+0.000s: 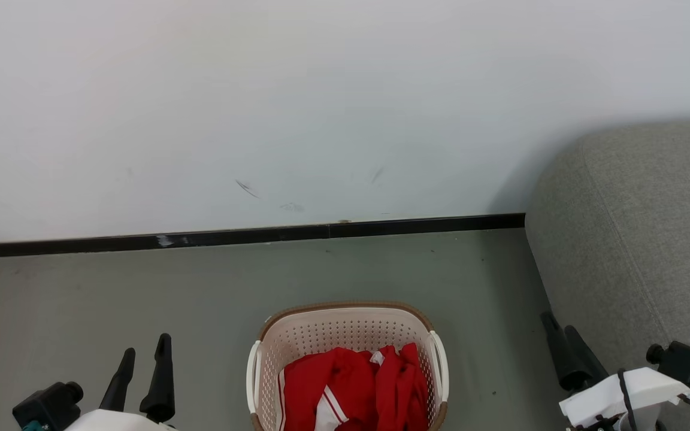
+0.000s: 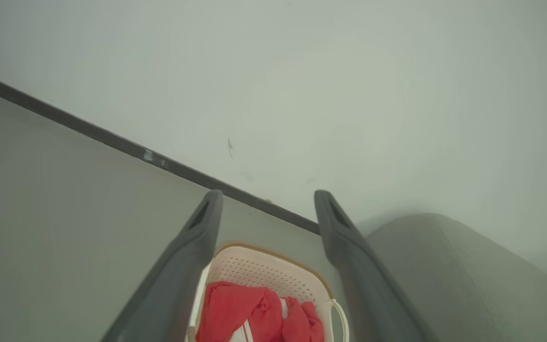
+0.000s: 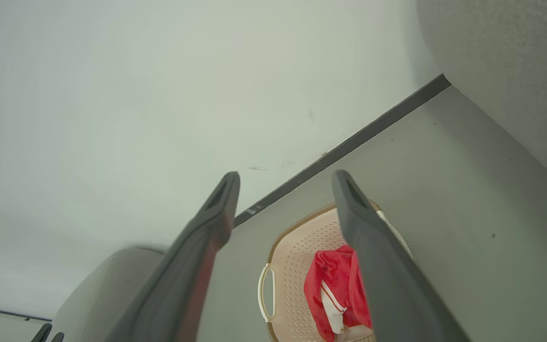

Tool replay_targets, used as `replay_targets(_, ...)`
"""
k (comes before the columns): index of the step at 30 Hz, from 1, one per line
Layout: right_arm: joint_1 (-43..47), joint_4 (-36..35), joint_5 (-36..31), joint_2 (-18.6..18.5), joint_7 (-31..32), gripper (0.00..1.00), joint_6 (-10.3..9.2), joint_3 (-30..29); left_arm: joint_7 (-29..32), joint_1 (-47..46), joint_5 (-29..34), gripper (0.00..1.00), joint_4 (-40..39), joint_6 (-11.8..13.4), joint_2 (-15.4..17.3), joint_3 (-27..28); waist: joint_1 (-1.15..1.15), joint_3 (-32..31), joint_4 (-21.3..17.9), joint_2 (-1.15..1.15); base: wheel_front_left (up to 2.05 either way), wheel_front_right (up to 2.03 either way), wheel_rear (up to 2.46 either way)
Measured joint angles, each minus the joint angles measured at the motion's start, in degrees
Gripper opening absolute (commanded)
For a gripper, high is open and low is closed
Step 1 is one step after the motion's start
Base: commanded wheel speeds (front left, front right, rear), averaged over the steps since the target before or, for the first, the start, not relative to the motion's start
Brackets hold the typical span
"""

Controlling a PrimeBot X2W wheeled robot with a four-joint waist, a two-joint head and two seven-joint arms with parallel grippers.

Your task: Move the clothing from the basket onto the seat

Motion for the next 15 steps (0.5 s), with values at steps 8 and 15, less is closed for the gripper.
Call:
replay_targets(8,0.05,0.21,-7.19,0.46,-1.52,1.00,0.00,0.57,-1.36,0.34,6.76,1.00,-0.15,1.68,0.24,-1.08,-0.39,0.22,0.01,0.00,0.00,0.00,0.00)
replay_targets(15,0.06,0.53,-13.43,0.65,-2.60,1.00,0.00,1.35,-2.92,1.09,12.60,1.00,-0.37,3.28,0.74,-1.40,-0.56,0.38,-0.03,0.00,0.00,0.00,0.00)
